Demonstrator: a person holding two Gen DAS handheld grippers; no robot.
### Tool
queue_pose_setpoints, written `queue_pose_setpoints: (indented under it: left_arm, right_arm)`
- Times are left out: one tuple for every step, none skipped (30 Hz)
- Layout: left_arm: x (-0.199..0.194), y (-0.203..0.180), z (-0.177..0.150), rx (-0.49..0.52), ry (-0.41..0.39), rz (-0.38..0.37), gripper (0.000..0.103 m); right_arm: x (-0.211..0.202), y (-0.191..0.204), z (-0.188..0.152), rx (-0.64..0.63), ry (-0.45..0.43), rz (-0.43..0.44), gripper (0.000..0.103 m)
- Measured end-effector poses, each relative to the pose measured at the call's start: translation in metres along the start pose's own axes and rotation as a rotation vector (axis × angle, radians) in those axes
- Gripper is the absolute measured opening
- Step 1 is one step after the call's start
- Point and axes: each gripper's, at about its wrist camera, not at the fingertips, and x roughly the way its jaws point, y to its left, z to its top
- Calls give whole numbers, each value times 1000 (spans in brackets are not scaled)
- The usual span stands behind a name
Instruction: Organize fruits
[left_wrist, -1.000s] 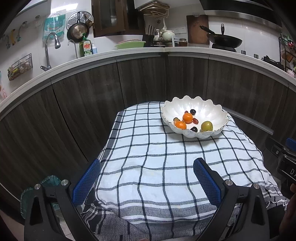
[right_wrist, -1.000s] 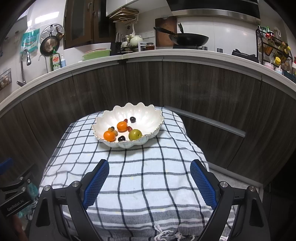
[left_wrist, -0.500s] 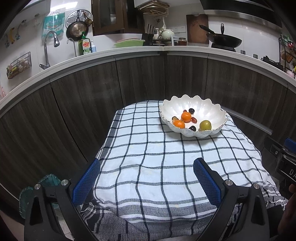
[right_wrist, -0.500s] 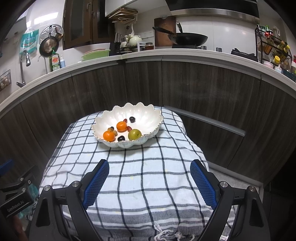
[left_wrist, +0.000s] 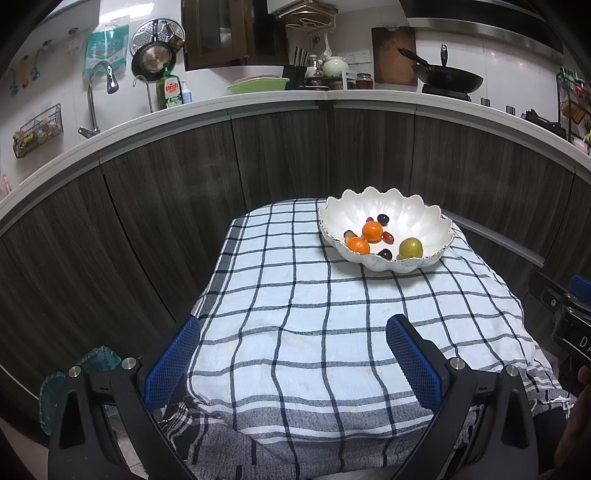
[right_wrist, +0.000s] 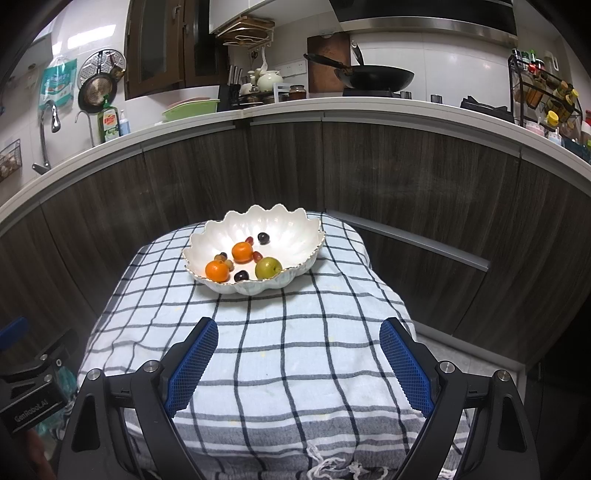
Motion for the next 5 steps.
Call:
queue_pose_setpoints:
  left_arm:
    - [0, 0, 0, 0, -1, 1, 103]
    - [0, 0, 0, 1, -2, 1, 103]
    - [0, 0, 0, 1, -2, 3, 103]
    - [0, -1, 0, 1, -2, 5, 103]
    - [1, -1, 0, 3, 0, 4, 103]
  right_arm:
    - [0, 0, 0, 0, 1, 0, 90]
    - [0, 0, 0, 0, 0, 0, 90]
    - [0, 0, 0, 0, -1, 1, 90]
    - [0, 0, 0, 0, -1, 2, 90]
    - [0, 0, 0, 0, 0, 1, 90]
